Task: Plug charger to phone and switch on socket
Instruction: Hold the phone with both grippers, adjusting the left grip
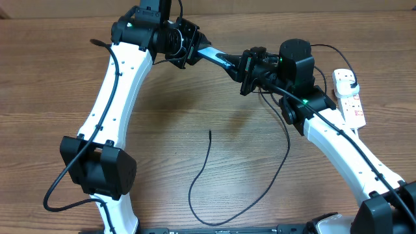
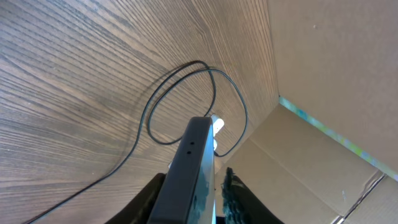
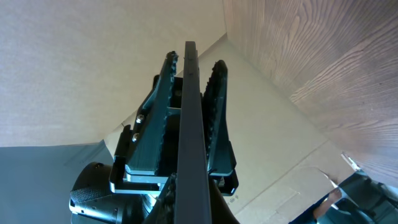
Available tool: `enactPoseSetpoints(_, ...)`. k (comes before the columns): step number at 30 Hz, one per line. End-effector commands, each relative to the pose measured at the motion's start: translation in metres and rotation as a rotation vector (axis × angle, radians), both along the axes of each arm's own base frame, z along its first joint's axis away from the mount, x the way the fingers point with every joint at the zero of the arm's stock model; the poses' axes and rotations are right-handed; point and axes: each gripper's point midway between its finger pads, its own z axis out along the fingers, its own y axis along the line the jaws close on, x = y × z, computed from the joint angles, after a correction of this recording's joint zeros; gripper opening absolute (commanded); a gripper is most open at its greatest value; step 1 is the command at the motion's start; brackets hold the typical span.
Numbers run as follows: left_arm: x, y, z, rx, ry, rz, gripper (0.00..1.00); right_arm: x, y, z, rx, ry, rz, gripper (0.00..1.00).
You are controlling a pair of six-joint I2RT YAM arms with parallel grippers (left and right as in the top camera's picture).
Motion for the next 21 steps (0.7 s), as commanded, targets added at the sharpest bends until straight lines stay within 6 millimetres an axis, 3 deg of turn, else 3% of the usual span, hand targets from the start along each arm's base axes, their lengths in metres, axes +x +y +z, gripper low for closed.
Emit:
enactPoseSetpoints(1, -0.0022, -0.0025, 0.0170, -0.008, -0.041, -0.003, 0.28, -0.0080, 0.0075, 0.0205, 0.090, 0.057, 0.033, 0.04)
enactPoseSetpoints(7, -0.0022, -0.0025, 0.0170, -0.008, -0.041, -0.003, 0.25, -0.0080, 0.0075, 0.0205, 0.090, 0.057, 0.033, 0.04)
enactPoseSetpoints(17, -0.0040, -0.0060, 0.0169, -0.005, -0.045, -0.016, 0.07, -0.0079, 0.0074, 0.0205, 0.090, 0.057, 0.033, 0.06)
enactPoseSetpoints(21, -0.0052, -0.0086, 0.0169, -0.005, -0.046, -0.022, 0.04, -0.0080, 0.0075, 0.0205, 0.090, 0.057, 0.033, 0.08)
